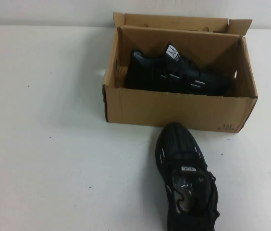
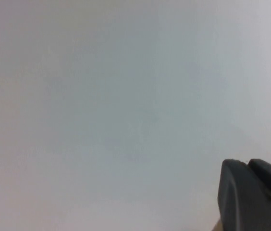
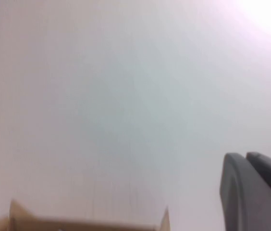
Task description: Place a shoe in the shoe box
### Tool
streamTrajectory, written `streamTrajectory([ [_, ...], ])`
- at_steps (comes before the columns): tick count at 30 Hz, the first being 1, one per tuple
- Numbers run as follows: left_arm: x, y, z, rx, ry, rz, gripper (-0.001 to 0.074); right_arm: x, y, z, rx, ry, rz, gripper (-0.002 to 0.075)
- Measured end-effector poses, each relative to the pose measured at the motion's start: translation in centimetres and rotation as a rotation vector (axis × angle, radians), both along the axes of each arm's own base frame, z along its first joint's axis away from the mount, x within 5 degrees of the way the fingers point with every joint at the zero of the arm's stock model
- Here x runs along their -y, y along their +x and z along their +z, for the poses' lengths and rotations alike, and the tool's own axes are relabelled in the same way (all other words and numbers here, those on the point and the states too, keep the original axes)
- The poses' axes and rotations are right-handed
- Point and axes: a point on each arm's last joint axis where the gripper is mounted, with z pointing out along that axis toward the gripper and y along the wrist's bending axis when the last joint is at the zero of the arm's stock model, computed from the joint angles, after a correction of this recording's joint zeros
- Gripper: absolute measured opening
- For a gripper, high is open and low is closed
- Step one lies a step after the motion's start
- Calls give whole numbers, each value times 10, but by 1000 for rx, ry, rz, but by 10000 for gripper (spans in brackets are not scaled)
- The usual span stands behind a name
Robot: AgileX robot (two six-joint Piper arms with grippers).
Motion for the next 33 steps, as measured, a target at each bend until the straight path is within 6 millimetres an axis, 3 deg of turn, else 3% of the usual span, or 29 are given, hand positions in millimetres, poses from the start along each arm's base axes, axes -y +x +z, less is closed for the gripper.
streamTrajectory([
  [5,1,-6,10,129,-8,-16,-4,2,-10,17,214,21,-9,-17],
  [13,2,-10,17,213,-30,-37,-4,3,-17,25,332,43,-15,-17],
  [19,2,-29,38,485,-76,-88,-4,6,-31,42,519,79,-21,-17],
  [24,0,-47,86,572,-81,-83,-4,8,-53,97,602,164,49,-17],
  [28,-3,-55,130,456,-82,-48,-4,9,-67,144,515,230,124,-17],
  [31,-5,-42,155,272,-82,-18,-4,6,-53,168,316,238,136,-17],
  [33,-5,-25,159,126,-81,-2,-4,3,-37,177,150,229,130,-17],
])
